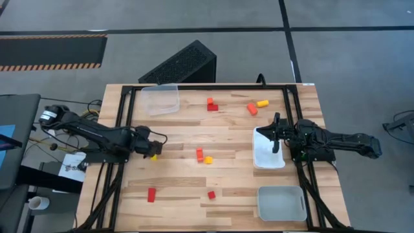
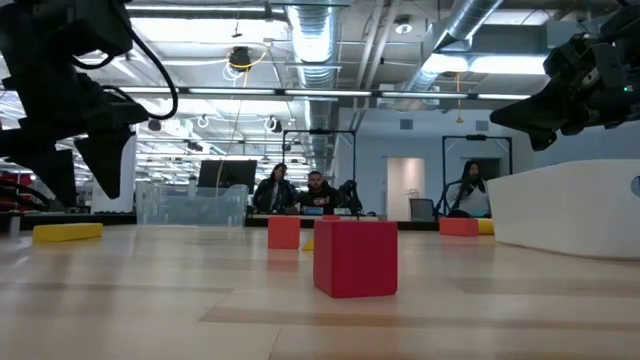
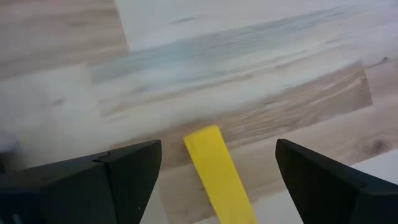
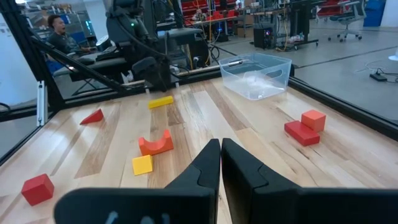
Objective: Sort & place blocks by color
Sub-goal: Put the left yellow block into the transparent bin
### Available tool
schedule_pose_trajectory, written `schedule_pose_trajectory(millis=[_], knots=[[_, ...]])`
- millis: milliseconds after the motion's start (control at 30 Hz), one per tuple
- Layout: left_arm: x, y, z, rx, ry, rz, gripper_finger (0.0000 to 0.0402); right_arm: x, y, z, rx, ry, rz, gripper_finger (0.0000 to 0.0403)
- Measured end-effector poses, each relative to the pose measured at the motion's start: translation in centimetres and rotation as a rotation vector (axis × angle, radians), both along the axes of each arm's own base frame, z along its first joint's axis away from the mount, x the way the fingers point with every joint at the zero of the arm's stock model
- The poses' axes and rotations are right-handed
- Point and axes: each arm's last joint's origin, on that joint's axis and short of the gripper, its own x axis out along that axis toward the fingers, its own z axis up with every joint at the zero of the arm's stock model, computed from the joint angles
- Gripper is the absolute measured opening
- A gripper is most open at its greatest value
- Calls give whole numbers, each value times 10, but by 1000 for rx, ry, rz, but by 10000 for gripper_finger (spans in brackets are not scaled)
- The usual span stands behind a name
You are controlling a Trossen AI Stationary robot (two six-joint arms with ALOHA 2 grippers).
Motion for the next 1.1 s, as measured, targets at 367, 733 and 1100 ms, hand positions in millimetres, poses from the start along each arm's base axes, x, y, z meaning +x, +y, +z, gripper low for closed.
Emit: schedule_pose_trajectory(millis=[367, 733, 1100], knots=[[9, 7, -9, -171, 56, 74, 300, 0, 0, 0, 0, 0, 0, 42], [23, 1, -37, -257, 226, 106, 299, 0, 0, 0, 0, 0, 0, 42], [32, 2, -30, -215, 212, 73, 205, 0, 0, 0, 0, 0, 0, 42]])
